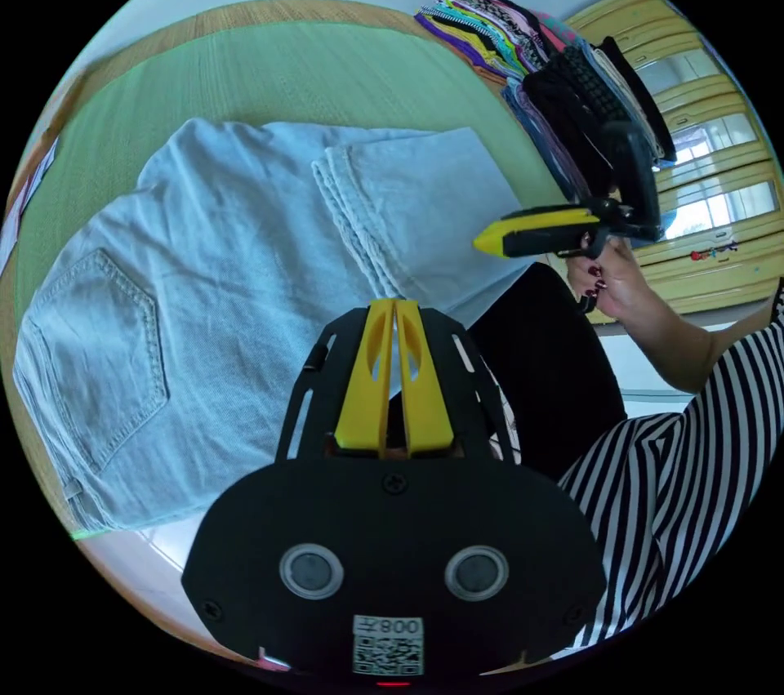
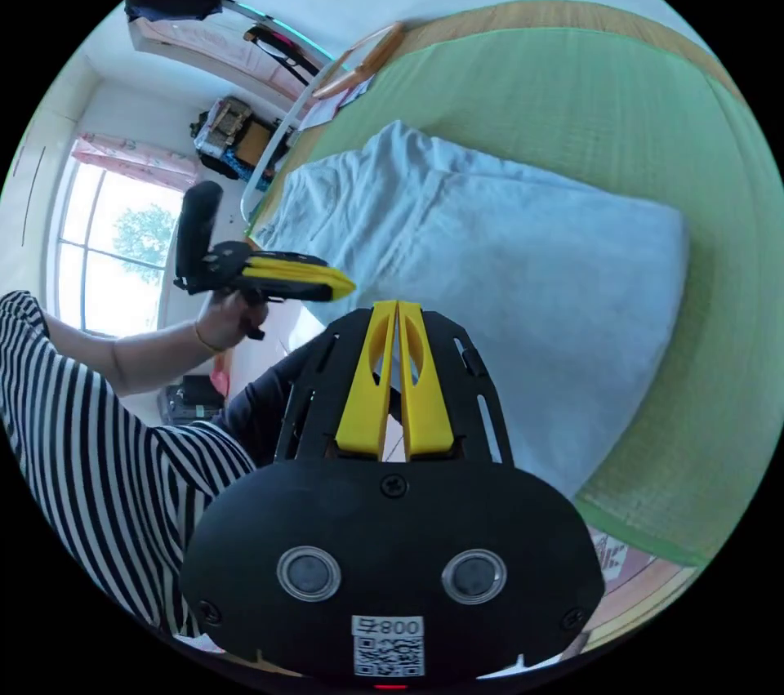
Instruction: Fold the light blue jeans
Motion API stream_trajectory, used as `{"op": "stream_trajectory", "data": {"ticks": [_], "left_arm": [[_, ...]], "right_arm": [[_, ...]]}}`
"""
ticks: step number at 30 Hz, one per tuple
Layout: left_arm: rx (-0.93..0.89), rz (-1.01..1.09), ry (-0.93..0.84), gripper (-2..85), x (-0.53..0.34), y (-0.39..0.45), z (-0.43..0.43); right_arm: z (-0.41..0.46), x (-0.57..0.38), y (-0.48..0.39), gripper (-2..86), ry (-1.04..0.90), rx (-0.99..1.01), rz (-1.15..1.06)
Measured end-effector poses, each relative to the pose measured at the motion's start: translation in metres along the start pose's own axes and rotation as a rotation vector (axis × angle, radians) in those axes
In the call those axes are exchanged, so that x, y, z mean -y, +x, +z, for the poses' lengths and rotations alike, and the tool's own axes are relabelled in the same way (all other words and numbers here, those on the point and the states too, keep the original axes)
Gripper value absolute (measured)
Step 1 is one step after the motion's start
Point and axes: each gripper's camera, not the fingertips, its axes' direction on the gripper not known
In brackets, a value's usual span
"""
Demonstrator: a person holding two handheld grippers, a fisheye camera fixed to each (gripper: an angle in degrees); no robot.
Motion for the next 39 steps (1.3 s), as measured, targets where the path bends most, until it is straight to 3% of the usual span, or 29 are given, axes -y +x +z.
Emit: {"op": "stream_trajectory", "data": {"ticks": [4,13,18,20,26,39], "left_arm": [[-0.043,0.036,0.017,1.0,-0.012,0.014,0.034],[-0.134,0.284,-0.028,7.2,0.0,0.099,0.153],[-0.053,0.422,-0.085,8.8,0.004,0.15,0.225],[0.059,0.475,-0.147,8.7,-0.002,0.167,0.265],[0.26,0.604,-0.106,6.3,-0.03,0.189,0.315],[0.086,0.449,-0.011,2.9,-0.048,0.179,0.333]], "right_arm": [[0.004,-0.028,0.037,0.1,-0.07,0.018,0.098],[-0.096,-0.095,0.13,0.3,0.234,0.131,0.27],[-0.138,-0.155,0.2,1.4,0.36,0.152,0.443],[-0.14,-0.166,0.217,2.2,0.362,0.172,0.473],[-0.139,-0.183,0.25,4.9,0.366,0.278,0.493],[-0.172,-0.14,0.303,8.9,0.373,0.365,0.409]]}}
